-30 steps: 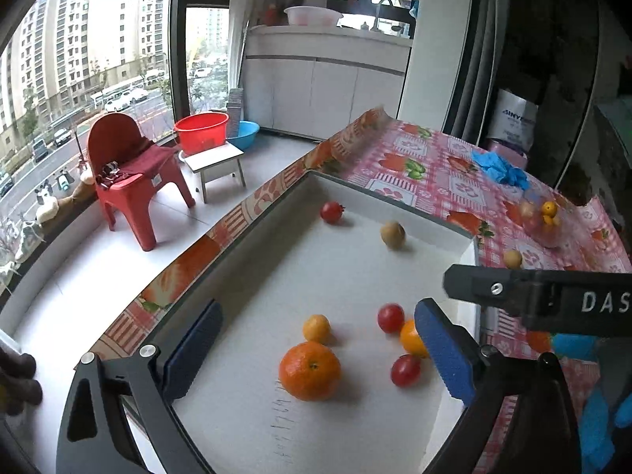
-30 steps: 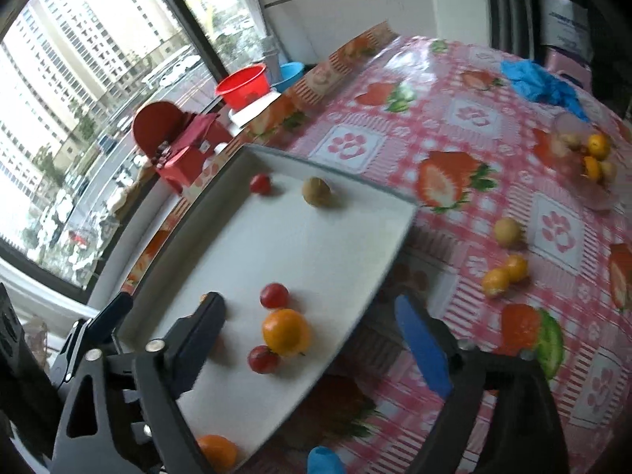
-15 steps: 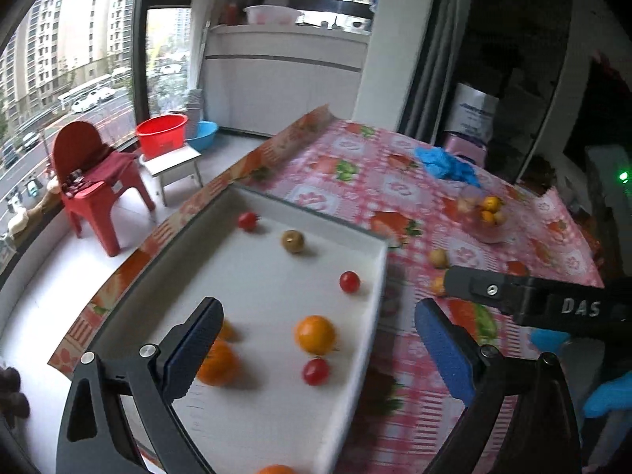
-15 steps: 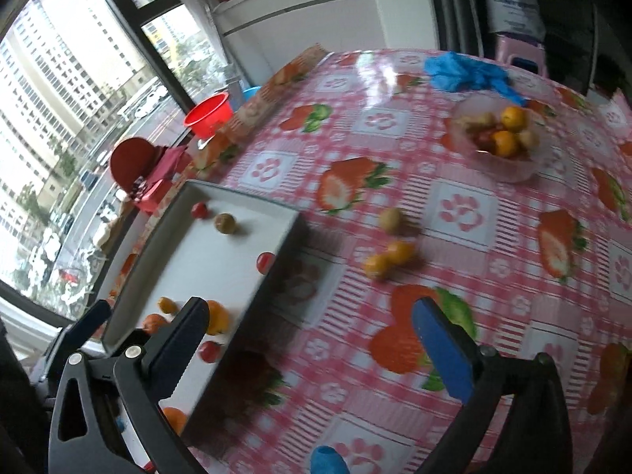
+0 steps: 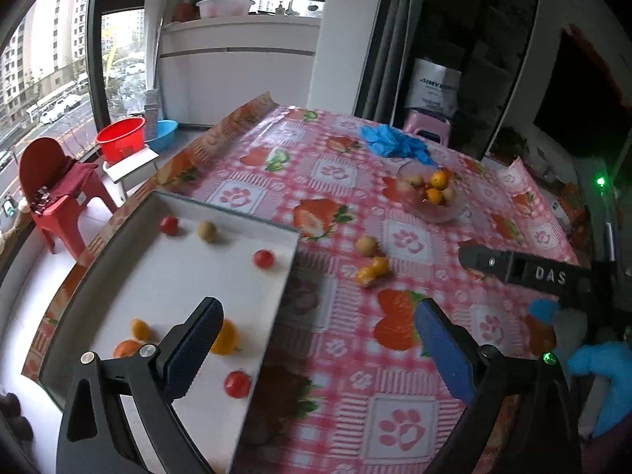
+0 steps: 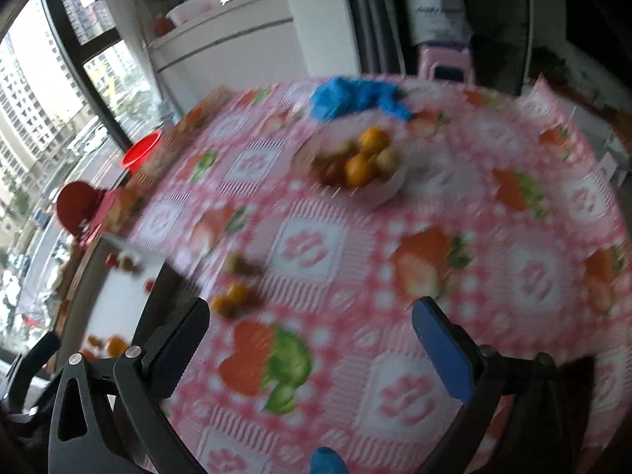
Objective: Organize fruits
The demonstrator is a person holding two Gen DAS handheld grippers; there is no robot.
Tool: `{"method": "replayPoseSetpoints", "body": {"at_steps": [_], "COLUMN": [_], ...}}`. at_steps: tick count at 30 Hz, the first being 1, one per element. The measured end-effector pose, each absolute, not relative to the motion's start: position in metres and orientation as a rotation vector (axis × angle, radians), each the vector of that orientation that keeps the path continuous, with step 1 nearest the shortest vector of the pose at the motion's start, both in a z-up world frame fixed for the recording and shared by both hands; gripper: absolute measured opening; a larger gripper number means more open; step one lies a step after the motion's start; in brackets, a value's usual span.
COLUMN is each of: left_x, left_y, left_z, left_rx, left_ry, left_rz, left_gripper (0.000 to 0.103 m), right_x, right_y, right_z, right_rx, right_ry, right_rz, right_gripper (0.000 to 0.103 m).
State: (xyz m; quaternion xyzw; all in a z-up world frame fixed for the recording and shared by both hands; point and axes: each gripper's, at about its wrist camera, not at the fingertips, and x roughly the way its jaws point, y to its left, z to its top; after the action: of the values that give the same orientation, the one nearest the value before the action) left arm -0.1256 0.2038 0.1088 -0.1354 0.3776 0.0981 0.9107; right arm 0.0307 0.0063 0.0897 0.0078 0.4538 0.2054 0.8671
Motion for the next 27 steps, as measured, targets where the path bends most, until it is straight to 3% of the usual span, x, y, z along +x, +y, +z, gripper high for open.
{"method": "replayPoseSetpoints", "body": {"at_steps": [6, 11, 21, 24, 25, 27], "left_x": [-0.112, -0.112, -0.124, -0.126, -0.126, -0.127], "left_y": [0.202, 0.202, 0.219, 0.221, 0.220, 0.218], "left_z": [0.128, 0.102, 0.056, 0.051, 0.050, 0.048], "left_rx": [-0.311, -0.285, -0.300, -0.304, -0.303, -0.306], "left_ry": [0.709, 0.757, 0.842, 0.851, 0.852, 0.853], "left_rz": [0.199, 0.227, 0.261, 0.259, 0.260, 0.257], "left_gripper": [0.098, 0.098, 0.098, 0.098, 0.098, 0.098], "right_x": [0.046, 0.055, 0.058, 0.053, 0.052, 0.048], "right_y": [0.040, 0.082, 0.136, 0.136, 0.134, 0.124], "right_z": [0.061, 0.031, 0.002, 0.003, 0.003, 0.005], "right_rx": [-0.056, -0.108, -0.219, -0.254, -0.253, -0.240], "right_ry": [1.011, 1.020, 0.984, 0.955, 0.954, 0.965], "right_rz": [0.477, 0.498, 0.493, 0.492, 0.500, 0.529], "right_gripper": [0.103, 0.097, 0.061, 0.034, 0.030, 0.030]}}
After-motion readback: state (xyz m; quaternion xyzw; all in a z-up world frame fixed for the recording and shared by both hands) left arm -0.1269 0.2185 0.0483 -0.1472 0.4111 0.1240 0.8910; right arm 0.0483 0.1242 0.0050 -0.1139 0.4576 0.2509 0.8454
